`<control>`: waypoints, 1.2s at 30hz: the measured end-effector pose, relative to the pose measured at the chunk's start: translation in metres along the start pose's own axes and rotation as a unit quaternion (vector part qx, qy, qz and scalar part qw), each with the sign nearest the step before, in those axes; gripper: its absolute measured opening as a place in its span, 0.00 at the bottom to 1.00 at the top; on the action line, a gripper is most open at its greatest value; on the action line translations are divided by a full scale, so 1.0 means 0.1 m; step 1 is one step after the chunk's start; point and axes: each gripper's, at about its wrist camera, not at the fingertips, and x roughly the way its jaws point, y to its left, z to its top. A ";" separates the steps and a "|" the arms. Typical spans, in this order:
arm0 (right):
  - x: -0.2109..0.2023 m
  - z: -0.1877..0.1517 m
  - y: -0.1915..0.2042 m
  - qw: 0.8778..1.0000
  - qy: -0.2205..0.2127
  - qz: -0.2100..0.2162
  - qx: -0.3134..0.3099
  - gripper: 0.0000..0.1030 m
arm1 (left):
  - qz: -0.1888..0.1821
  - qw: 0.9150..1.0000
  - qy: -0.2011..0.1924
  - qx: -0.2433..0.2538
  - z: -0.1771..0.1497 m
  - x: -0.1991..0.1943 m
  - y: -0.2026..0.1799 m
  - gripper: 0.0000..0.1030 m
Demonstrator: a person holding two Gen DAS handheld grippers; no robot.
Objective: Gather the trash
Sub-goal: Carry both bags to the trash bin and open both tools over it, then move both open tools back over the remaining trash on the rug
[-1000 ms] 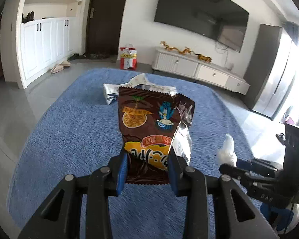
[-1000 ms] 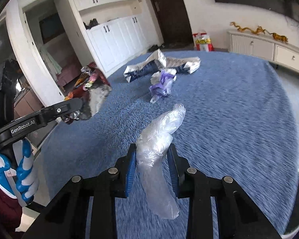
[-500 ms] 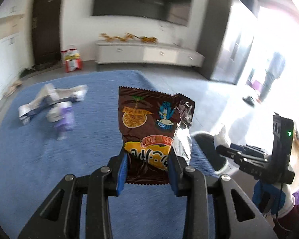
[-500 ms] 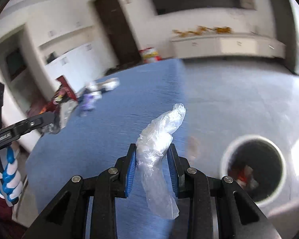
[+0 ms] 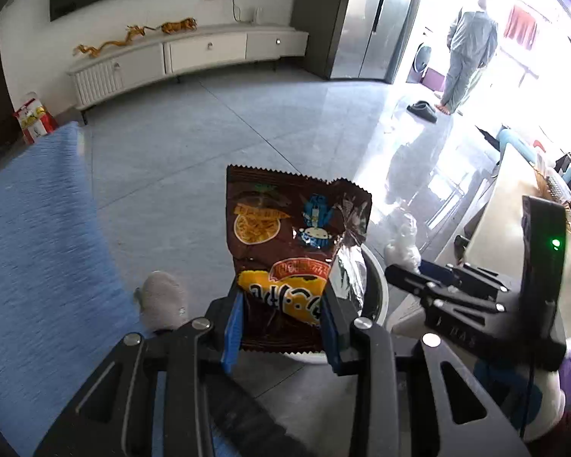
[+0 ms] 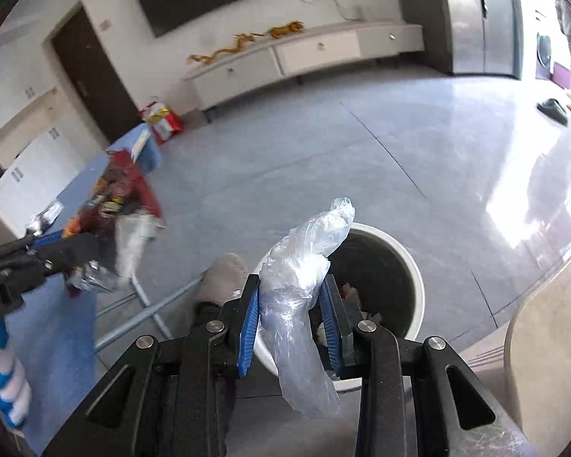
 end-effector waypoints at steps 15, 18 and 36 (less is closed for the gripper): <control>0.74 0.05 -0.17 0.996 0.068 -0.054 -0.008 0.32 | 0.028 0.997 0.074 -0.010 0.27 1.20 0.00 0.35; 0.83 0.04 -0.18 0.995 0.075 -0.061 -0.010 0.32 | 0.019 0.996 0.085 -0.014 0.25 1.29 0.03 0.37; 0.54 0.05 -0.20 0.995 0.036 -0.096 0.015 0.49 | -0.002 0.994 0.084 -0.069 0.29 1.22 0.24 0.51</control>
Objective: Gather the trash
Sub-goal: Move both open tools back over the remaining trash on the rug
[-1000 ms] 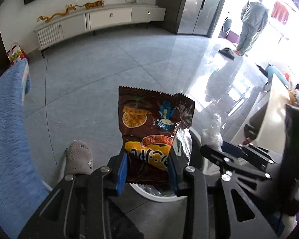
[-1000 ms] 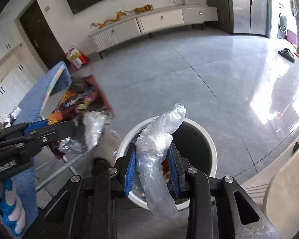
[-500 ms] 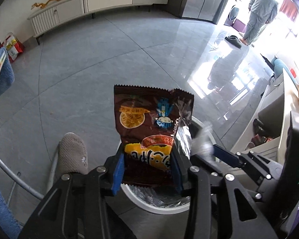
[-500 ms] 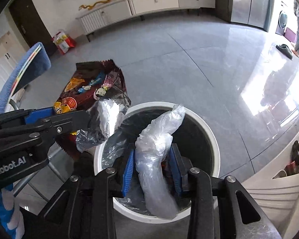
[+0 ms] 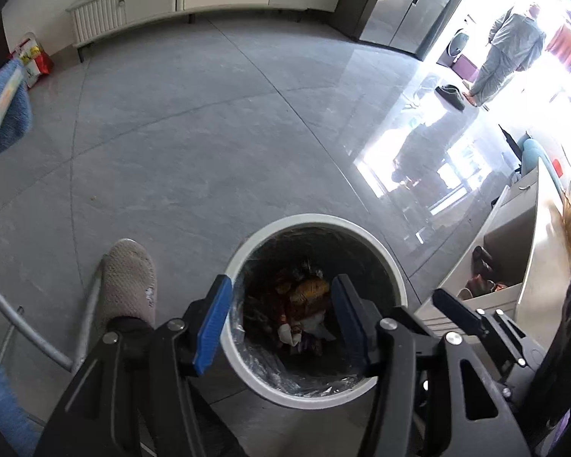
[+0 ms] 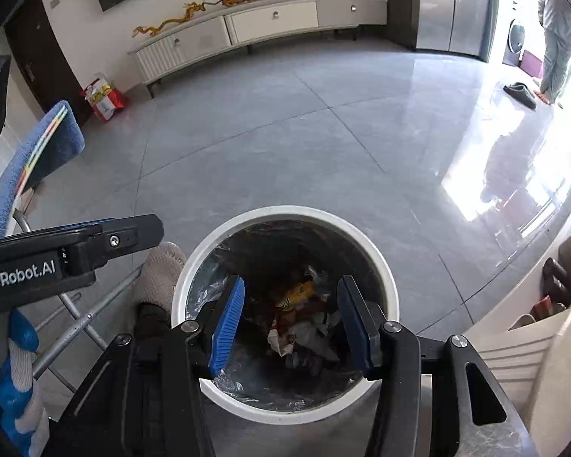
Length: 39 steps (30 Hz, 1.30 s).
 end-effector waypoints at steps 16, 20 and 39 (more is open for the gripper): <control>-1.33 -0.07 0.48 0.990 -0.132 0.049 -0.027 0.54 | 0.111 0.974 -0.197 0.027 -0.69 -1.95 0.18 0.58; -1.60 -0.11 0.75 0.984 -0.153 0.080 -0.050 0.54 | 0.140 0.965 -0.222 0.010 -0.90 -2.33 0.36 0.60; -2.21 -0.55 2.13 0.950 -0.179 0.176 -0.184 0.55 | 0.267 0.901 -0.314 -0.135 -2.21 -3.73 1.52 0.61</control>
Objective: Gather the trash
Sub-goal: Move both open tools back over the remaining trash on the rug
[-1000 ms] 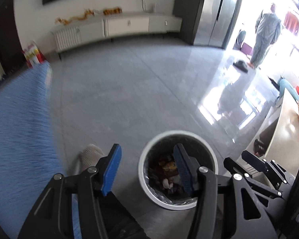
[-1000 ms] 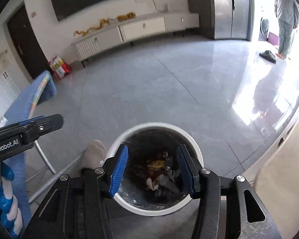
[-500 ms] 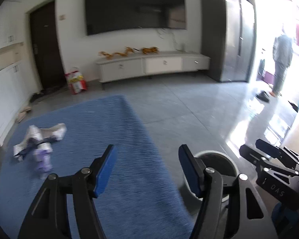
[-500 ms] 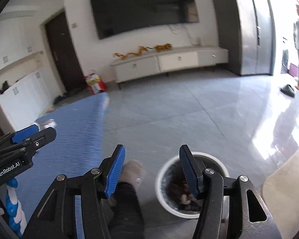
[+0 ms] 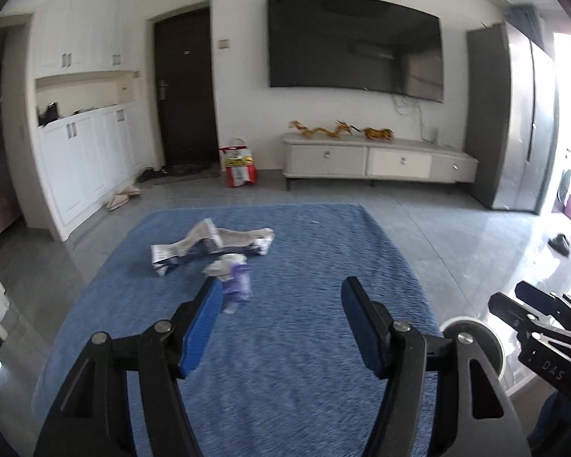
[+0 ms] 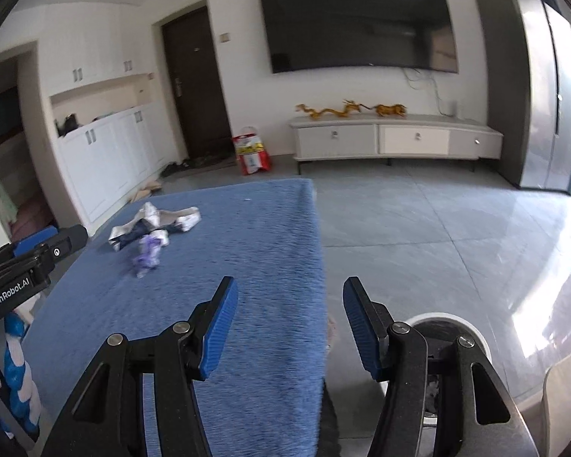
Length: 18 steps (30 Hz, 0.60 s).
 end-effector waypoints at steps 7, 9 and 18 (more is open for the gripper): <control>-0.22 0.07 0.44 0.999 -0.014 0.013 -0.042 0.56 | 0.020 0.999 -0.017 -0.042 -0.10 -0.22 0.48 0.61; -0.28 0.07 0.52 0.998 -0.018 0.015 -0.052 0.56 | 0.019 0.998 -0.020 -0.053 -0.13 -0.27 0.59 0.61; -0.37 0.01 0.68 0.997 -0.020 0.028 -0.073 0.56 | 0.035 0.996 -0.013 -0.081 -0.24 -0.32 0.88 0.61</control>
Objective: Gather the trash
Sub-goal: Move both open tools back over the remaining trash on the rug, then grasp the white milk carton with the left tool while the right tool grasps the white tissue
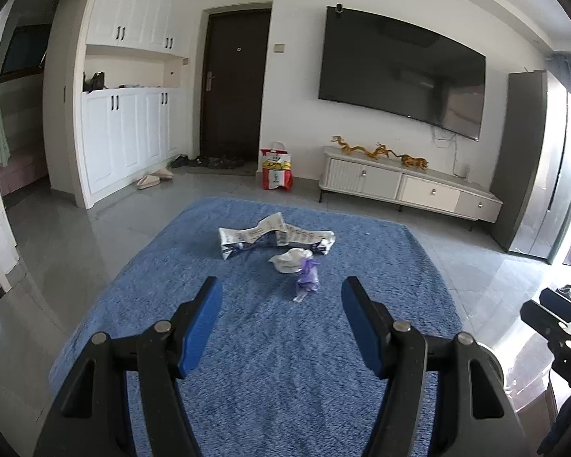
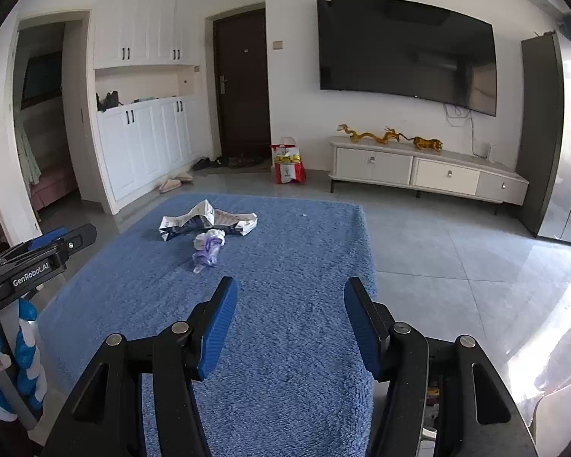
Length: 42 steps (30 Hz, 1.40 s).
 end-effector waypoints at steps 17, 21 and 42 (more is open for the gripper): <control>0.40 0.24 0.30 0.998 0.006 0.061 -0.024 0.56 | 0.021 0.999 0.033 -0.009 -0.05 0.16 0.79 0.61; 0.57 0.31 0.43 0.996 0.013 0.082 -0.034 0.56 | 0.013 0.999 0.047 -0.002 -0.02 0.31 0.92 0.61; 2.24 0.41 0.73 0.984 0.108 0.141 -0.036 0.56 | -0.115 0.981 0.112 0.110 0.57 2.24 0.85 0.69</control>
